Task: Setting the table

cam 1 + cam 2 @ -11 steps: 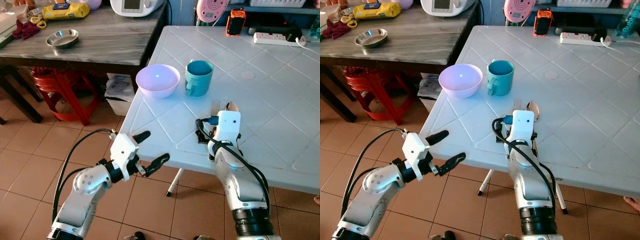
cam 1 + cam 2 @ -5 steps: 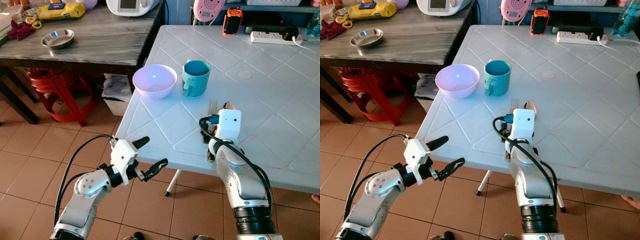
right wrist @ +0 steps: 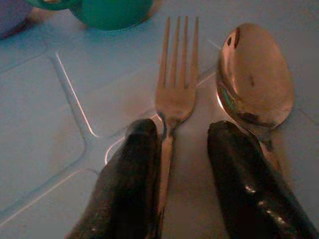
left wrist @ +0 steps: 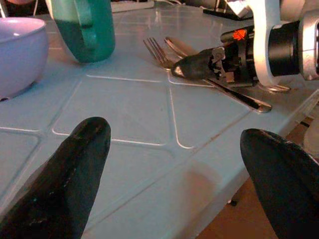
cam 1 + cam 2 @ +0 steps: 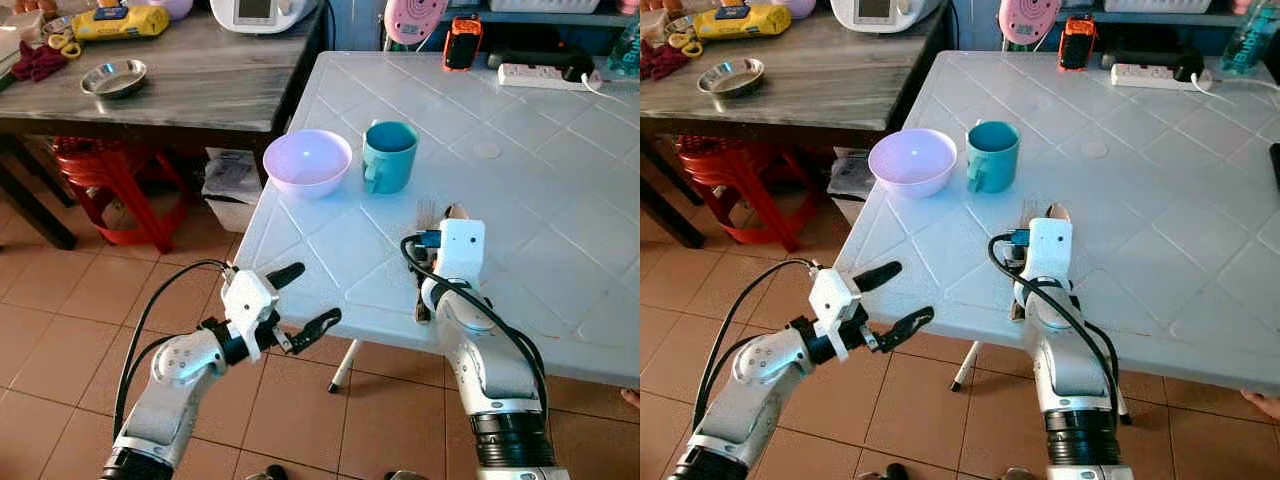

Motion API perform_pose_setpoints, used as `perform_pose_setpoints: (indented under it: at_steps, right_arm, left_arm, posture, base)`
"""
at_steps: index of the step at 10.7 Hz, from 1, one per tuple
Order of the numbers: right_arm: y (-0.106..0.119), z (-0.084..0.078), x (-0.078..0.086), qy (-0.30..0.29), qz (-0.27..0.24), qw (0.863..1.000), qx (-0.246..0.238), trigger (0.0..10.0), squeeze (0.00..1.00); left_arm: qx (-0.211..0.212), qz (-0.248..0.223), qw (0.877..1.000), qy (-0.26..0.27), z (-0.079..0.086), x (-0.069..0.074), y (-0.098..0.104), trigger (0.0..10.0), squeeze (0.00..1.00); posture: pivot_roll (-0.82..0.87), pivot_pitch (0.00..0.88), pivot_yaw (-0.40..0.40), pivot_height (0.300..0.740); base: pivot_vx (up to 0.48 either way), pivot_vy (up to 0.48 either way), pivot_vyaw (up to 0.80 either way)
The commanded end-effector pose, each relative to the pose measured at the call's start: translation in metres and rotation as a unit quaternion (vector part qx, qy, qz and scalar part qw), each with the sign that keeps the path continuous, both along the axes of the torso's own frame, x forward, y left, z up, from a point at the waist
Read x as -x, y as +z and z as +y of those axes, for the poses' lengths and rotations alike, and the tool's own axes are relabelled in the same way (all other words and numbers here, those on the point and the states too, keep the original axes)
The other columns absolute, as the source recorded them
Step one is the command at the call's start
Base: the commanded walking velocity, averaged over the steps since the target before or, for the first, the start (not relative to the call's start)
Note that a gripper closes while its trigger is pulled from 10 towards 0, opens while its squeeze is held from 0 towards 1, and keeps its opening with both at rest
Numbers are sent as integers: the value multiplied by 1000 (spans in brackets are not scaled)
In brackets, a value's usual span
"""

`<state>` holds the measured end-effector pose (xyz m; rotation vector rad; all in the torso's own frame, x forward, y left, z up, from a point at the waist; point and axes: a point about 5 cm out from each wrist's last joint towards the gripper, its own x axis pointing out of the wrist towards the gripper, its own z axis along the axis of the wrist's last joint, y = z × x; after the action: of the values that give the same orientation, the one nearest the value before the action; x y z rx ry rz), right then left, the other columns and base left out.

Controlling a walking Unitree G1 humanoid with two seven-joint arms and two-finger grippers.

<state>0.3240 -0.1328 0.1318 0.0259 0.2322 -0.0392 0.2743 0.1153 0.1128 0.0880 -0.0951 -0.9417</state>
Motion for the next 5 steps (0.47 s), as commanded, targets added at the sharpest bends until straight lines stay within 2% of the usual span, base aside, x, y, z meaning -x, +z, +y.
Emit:
perform_pose_setpoints:
  at_steps: [1,5]
  right_arm:
    - [-42,8,14,19,106,994,-13,0,0]
    - [-46,6,15,15,114,993,-15,0,0]
  left_arm:
    - [-4,-5,1000,5,4,0,0,10000,0]
    - [-9,1,1000,0,3,2,-3,10000,0]
  posture:
    - [-160,164,99,740]
    - [-162,167,99,740]
  base:
    - [0,0,0]
    - [0,0,0]
